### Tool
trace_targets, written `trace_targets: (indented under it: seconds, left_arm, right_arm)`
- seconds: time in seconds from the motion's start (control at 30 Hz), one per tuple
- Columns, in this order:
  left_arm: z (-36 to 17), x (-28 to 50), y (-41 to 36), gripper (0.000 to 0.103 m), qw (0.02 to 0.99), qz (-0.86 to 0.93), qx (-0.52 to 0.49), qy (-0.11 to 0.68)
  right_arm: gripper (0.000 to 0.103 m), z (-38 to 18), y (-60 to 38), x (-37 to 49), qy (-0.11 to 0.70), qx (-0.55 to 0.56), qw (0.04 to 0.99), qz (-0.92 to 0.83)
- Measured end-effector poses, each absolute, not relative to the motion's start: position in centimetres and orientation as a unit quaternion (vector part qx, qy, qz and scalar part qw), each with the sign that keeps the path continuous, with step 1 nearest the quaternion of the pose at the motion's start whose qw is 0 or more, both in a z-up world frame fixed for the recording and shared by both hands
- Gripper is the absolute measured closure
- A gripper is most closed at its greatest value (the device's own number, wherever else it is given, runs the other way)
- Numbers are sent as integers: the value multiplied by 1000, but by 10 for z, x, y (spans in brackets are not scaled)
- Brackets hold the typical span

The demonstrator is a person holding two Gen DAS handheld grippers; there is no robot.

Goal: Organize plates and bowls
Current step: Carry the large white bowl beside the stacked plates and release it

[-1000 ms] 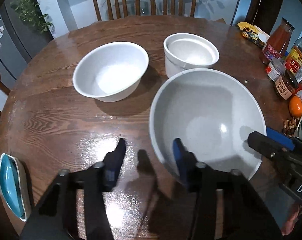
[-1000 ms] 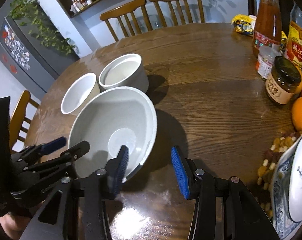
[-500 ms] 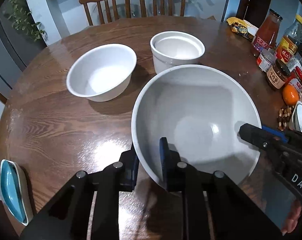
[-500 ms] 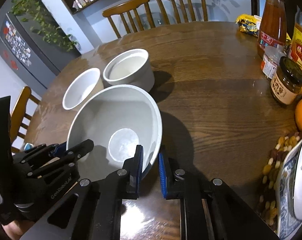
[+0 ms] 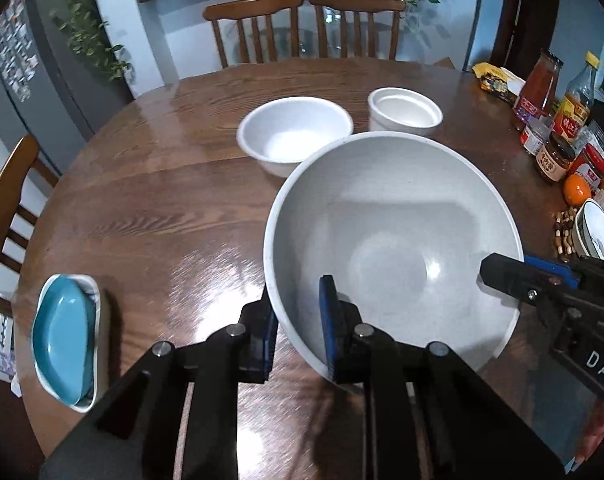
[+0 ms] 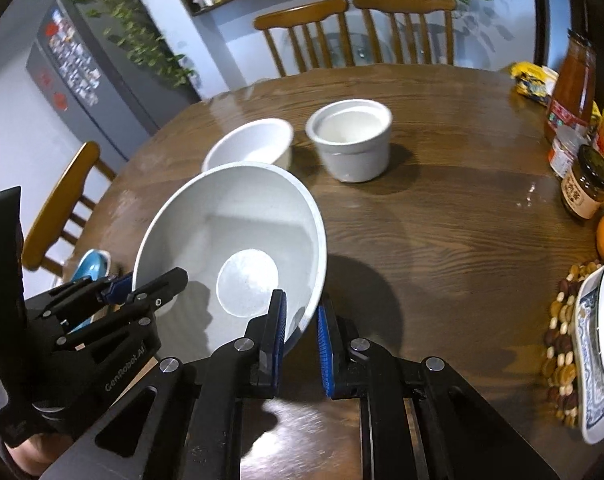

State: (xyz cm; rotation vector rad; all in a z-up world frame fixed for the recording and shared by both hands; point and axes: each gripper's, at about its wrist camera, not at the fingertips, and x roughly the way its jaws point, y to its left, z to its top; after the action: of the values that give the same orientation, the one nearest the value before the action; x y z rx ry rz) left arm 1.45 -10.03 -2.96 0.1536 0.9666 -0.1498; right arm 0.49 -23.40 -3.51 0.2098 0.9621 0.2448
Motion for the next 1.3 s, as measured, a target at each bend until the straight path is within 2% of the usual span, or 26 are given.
trace_targets:
  seconds: [0.67, 1.3]
  left_arm:
    - [-50, -4, -6, 84, 866, -10, 40, 499]
    - [-71, 18, 24, 82, 850, -14, 41, 525]
  right_arm:
    - [87, -53, -132, 3, 494, 63, 850, 173]
    - [86, -68, -95, 20, 520, 55, 836, 164]
